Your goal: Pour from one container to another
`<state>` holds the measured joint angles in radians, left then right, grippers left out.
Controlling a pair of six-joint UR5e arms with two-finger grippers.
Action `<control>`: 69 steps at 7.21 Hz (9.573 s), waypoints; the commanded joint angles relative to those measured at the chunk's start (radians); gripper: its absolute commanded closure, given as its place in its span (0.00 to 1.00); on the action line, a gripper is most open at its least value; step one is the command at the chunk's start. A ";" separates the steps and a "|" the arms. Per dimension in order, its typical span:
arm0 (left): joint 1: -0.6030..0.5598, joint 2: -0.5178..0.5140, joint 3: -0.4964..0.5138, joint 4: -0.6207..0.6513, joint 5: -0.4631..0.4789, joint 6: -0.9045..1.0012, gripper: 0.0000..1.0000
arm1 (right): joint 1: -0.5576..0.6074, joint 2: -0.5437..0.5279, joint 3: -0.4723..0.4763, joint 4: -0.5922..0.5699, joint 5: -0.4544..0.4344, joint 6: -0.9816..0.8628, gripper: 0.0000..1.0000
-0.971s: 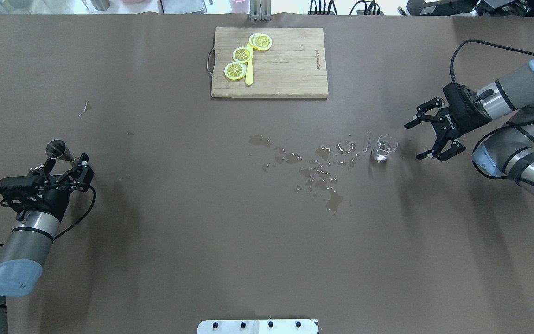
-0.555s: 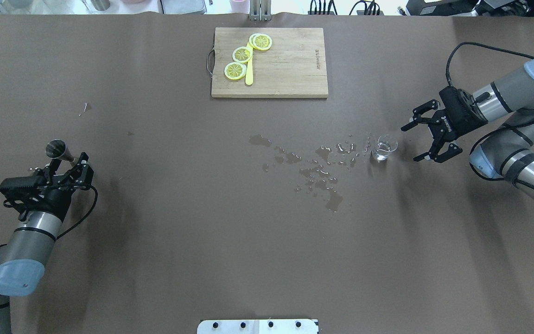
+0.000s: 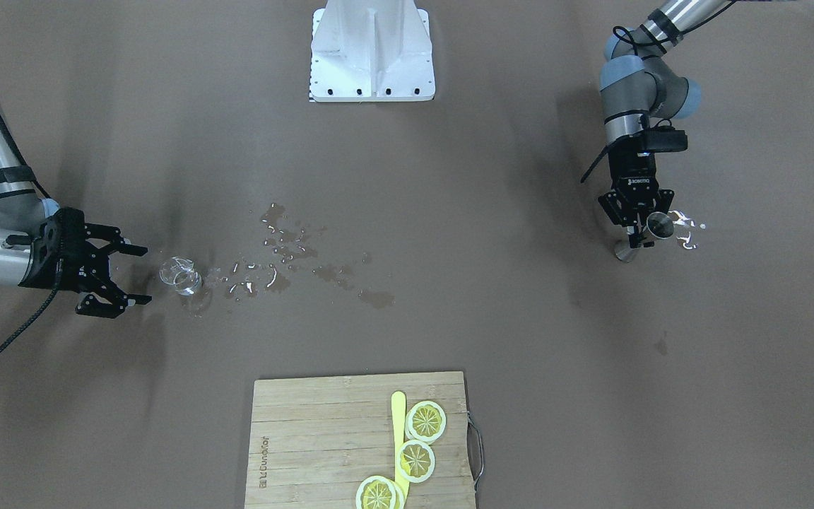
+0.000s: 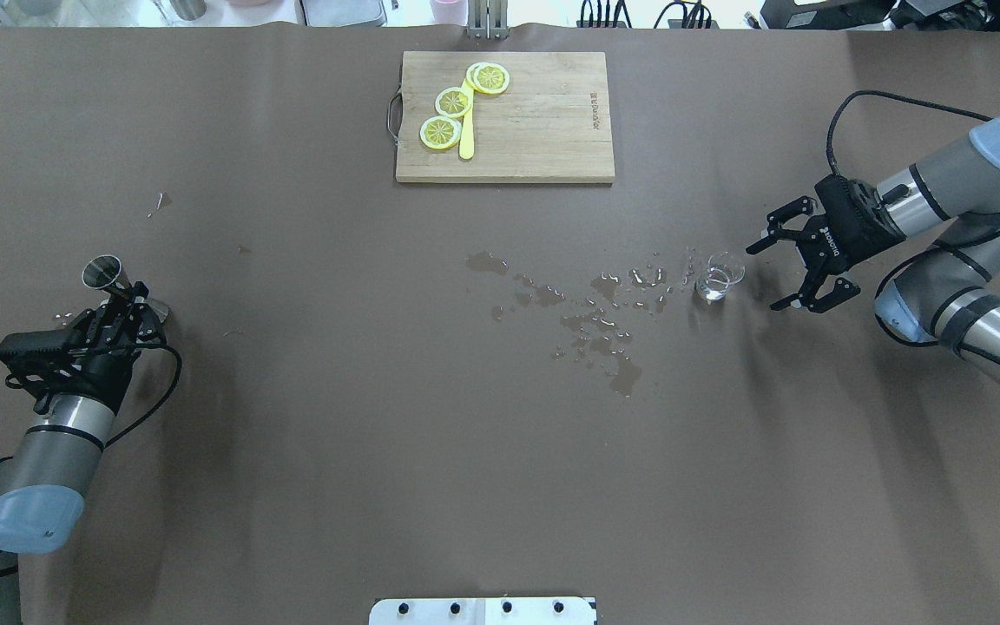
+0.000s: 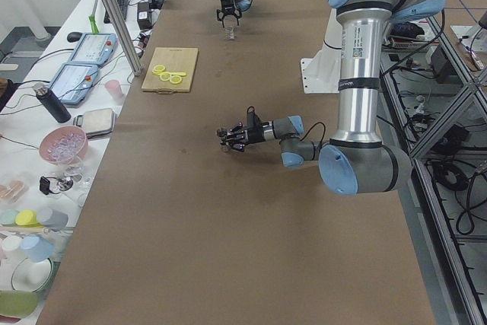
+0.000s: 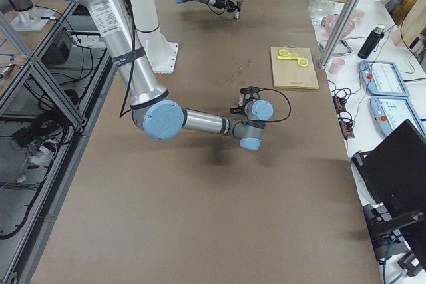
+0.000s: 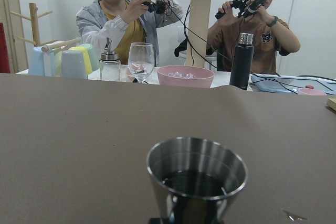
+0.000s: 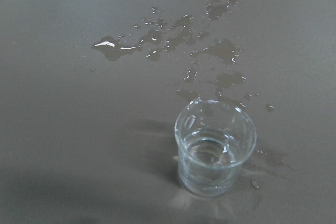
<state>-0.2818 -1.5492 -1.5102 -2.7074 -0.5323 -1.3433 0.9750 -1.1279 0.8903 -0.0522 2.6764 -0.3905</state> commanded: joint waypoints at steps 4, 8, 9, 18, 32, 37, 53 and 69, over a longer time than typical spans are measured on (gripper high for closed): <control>0.000 0.003 -0.145 -0.128 -0.014 0.281 1.00 | -0.003 0.013 -0.011 0.058 -0.024 0.013 0.02; 0.032 -0.208 -0.085 -0.152 -0.079 0.497 1.00 | -0.003 0.013 -0.056 0.211 -0.023 0.094 0.01; 0.048 -0.297 -0.081 -0.149 -0.124 0.609 1.00 | -0.003 0.014 -0.076 0.236 -0.023 0.108 0.01; 0.035 -0.492 -0.017 -0.160 -0.425 0.939 1.00 | -0.021 0.069 -0.136 0.278 -0.046 0.140 0.02; -0.022 -0.584 0.086 -0.376 -0.601 1.118 1.00 | -0.072 0.106 -0.148 0.273 -0.109 0.174 0.13; -0.022 -0.690 0.202 -0.371 -0.604 1.119 1.00 | -0.072 0.097 -0.148 0.275 -0.109 0.200 0.22; -0.030 -0.617 0.122 -0.416 -0.640 1.119 1.00 | -0.076 0.092 -0.137 0.273 -0.109 0.285 0.77; -0.039 -0.618 0.139 -0.417 -0.637 1.155 1.00 | -0.120 -0.093 0.965 -0.990 -0.554 0.084 1.00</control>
<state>-0.3195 -2.1662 -1.3736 -3.1247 -1.1692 -0.1898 0.8944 -1.2237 1.7973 -0.9552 2.1855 -0.2921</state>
